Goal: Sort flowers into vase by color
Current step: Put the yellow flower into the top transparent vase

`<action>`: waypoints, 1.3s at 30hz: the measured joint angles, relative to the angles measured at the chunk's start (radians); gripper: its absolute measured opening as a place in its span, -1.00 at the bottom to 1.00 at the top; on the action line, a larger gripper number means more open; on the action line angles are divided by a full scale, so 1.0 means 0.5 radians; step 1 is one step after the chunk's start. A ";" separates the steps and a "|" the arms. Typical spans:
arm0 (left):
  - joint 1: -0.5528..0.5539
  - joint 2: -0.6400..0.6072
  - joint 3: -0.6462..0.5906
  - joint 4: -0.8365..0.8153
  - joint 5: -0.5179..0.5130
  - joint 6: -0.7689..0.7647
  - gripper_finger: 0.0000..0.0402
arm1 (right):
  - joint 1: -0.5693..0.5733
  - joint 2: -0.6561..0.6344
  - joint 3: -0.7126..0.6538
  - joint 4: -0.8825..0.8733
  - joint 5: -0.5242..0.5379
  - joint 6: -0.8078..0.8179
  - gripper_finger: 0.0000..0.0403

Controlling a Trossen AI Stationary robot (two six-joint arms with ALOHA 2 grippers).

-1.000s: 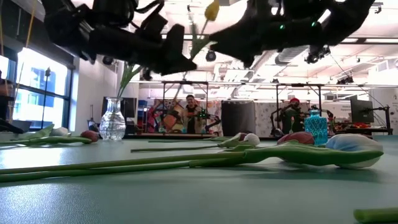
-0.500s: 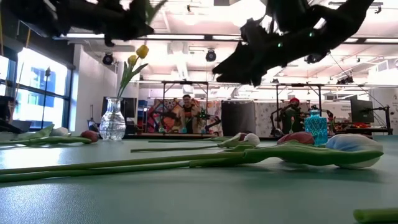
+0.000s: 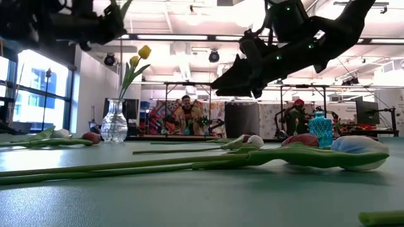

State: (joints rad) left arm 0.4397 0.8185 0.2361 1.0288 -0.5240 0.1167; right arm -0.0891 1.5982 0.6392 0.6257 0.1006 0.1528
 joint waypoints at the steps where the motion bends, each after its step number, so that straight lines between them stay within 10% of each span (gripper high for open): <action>1: 0.049 0.001 -0.024 0.038 0.029 0.000 -1.00 | 0.000 0.000 0.000 0.001 0.000 0.000 0.06; 18: 0.688 0.124 -0.059 0.063 0.419 -0.085 -1.00 | 0.000 -0.001 0.000 0.059 -0.005 -0.053 0.06; 39: 0.918 0.768 -0.059 0.523 0.574 -0.241 -0.96 | 0.000 -0.001 0.000 -0.012 -0.006 -0.061 0.06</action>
State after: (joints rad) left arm 0.8986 1.2023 0.2066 1.2901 -0.2371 -0.0039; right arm -0.0891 1.5979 0.6392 0.6199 0.0975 0.1223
